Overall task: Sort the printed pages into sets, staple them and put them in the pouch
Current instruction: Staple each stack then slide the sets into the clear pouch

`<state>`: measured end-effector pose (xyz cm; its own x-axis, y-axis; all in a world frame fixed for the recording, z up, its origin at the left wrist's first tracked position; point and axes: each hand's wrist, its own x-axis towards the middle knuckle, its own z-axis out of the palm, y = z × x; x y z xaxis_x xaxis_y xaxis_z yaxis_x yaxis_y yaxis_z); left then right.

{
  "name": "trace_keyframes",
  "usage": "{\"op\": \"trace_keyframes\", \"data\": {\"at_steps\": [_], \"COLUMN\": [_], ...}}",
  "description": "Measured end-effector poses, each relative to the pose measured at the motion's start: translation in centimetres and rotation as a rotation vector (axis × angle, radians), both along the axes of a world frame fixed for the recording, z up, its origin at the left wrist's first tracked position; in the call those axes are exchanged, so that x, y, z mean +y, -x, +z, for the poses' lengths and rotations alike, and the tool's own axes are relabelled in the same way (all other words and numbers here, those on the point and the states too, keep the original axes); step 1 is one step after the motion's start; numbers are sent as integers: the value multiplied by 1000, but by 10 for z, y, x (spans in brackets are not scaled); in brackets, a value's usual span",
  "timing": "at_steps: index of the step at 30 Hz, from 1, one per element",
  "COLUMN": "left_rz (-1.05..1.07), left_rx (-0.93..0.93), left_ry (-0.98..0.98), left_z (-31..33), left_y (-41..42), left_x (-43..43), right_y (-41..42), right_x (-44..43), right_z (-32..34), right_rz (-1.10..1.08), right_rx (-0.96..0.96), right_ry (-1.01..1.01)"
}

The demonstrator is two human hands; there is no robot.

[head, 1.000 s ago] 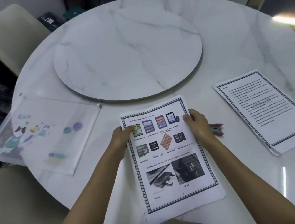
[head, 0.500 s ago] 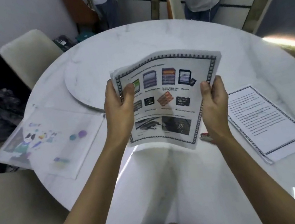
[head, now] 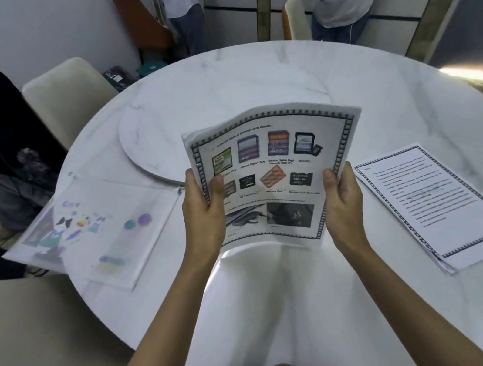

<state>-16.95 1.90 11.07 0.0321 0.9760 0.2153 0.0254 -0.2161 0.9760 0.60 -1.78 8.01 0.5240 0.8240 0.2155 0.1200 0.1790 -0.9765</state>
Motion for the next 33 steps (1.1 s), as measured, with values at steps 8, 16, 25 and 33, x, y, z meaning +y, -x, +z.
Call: {"op": "trace_keyframes", "data": {"at_steps": [8, 16, 25, 33], "left_rz": [-19, 50, 107, -68], "left_rx": [53, 153, 307, 273], "left_ry": [40, -15, 140, 451], "left_z": [-17, -3, -36, -80], "left_y": [8, 17, 16, 17], "left_x": [-3, 3, 17, 32], "right_y": [-3, -21, -23, -25], "right_x": [-7, -15, -35, -43], "right_z": [-16, -15, -56, -86], "right_rz": [-7, 84, 210, 237], "right_rx": [-106, -142, -13, 10], "right_ry": [128, 300, 603, 767]}}
